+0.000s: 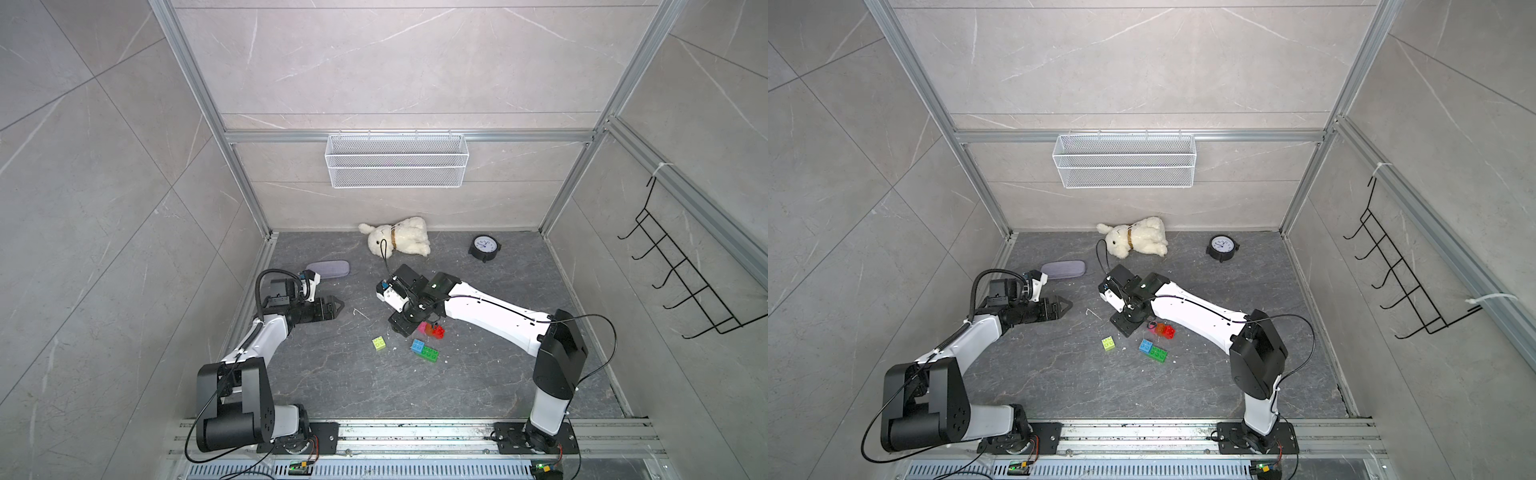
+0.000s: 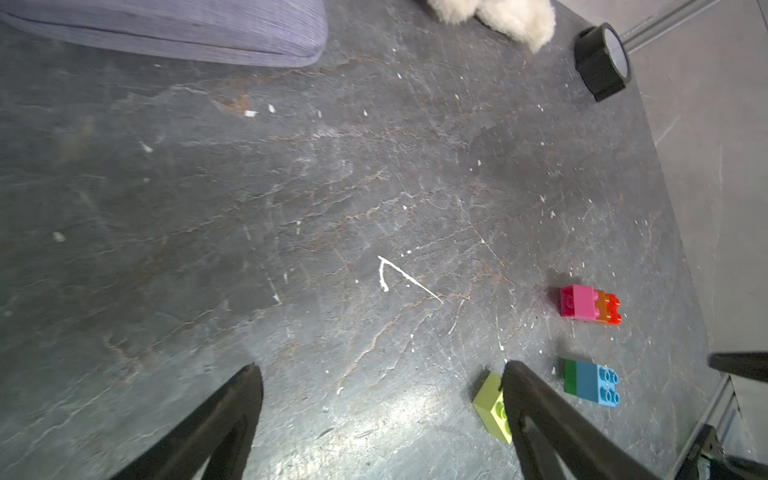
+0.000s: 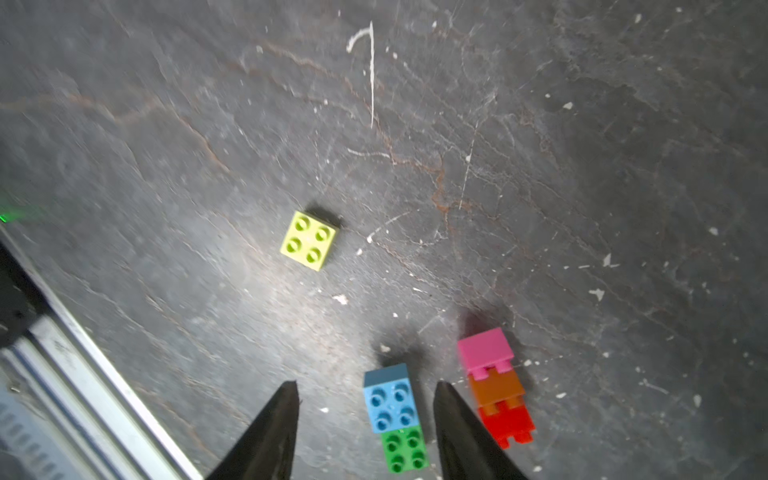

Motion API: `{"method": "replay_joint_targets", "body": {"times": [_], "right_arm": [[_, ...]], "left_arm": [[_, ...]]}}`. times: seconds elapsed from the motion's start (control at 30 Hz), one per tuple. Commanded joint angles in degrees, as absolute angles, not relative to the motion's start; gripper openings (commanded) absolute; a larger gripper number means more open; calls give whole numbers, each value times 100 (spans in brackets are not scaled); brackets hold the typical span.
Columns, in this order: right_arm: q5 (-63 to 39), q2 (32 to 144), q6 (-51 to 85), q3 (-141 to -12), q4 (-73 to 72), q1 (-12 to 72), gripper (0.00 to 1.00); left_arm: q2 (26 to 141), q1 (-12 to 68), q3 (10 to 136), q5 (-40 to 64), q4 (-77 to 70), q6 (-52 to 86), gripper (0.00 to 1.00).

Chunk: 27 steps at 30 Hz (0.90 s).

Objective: Assemble the letter y with lego
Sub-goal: Assemble the lego brick with the lego brick, then pick up the lego brick from the center of the board.

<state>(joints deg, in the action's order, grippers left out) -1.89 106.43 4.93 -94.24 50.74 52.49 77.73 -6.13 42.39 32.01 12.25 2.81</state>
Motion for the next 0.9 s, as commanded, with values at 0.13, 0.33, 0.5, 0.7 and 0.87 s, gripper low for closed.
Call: {"method": "replay_joint_targets", "body": {"times": [0.13, 0.33, 0.5, 0.7, 0.87], "right_arm": [[-59, 11718, 2669, -10412, 5906, 5707, 51], [-85, 12656, 3169, -11394, 6326, 5942, 50], [-2, 13266, 3256, -11978, 6633, 5976, 53], [283, 13693, 3204, -12316, 6887, 5969, 55], [344, 13889, 3164, -12432, 6917, 5952, 55]], "left_arm": [[7519, -914, 4162, 3032, 1160, 346, 94], [7497, -932, 4148, 3087, 1155, 362, 93], [7460, -937, 4140, 3120, 1161, 375, 94], [7427, -941, 4131, 3138, 1160, 363, 93], [7410, -941, 4112, 3169, 1163, 360, 93]]}}
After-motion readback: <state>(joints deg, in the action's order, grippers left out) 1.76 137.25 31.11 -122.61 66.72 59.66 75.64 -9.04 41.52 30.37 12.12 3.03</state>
